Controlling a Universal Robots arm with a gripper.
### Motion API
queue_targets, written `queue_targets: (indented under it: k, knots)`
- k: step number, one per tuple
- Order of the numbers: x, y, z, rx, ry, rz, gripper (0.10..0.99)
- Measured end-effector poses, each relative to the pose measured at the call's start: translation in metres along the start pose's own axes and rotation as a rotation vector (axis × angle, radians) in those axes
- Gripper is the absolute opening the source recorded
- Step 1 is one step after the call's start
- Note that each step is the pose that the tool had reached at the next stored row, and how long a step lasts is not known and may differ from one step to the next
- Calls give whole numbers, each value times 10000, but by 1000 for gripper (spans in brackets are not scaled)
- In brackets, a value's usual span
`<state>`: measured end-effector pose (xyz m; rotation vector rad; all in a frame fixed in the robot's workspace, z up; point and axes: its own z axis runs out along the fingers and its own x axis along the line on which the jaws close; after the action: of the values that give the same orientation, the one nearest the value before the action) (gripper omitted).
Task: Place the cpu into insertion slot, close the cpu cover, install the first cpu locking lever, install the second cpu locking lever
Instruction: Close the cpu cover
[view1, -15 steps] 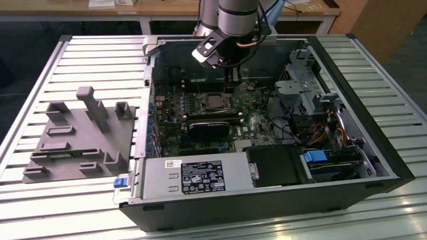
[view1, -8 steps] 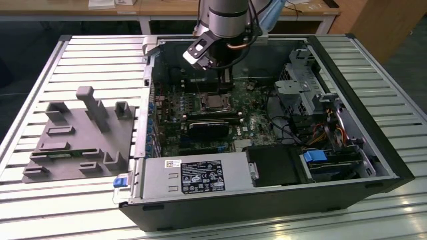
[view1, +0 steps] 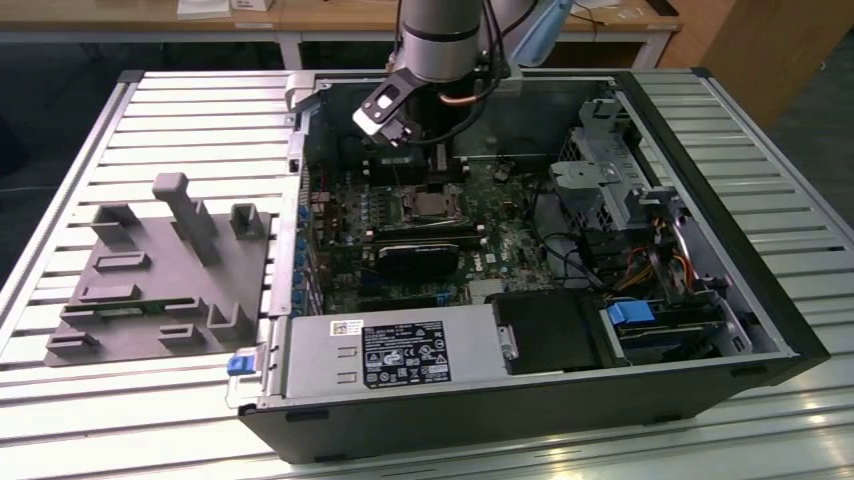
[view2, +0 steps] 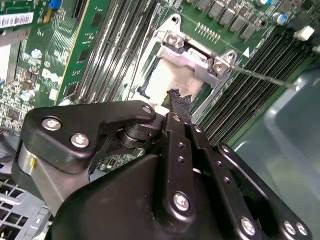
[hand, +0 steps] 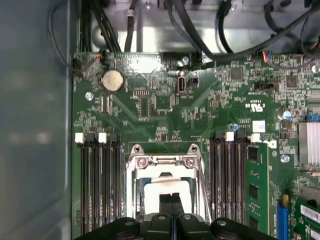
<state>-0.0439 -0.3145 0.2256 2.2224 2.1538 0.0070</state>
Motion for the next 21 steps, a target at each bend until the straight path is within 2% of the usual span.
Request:
queue_targets:
  k: [8, 15, 21]
  knots:
    - [-1, -30, 64, 0, 0, -1, 102]
    - [-1, -31, 68, -1, 1, -59, 102]
    - [-1, -31, 71, -30, 36, -1032, 102]
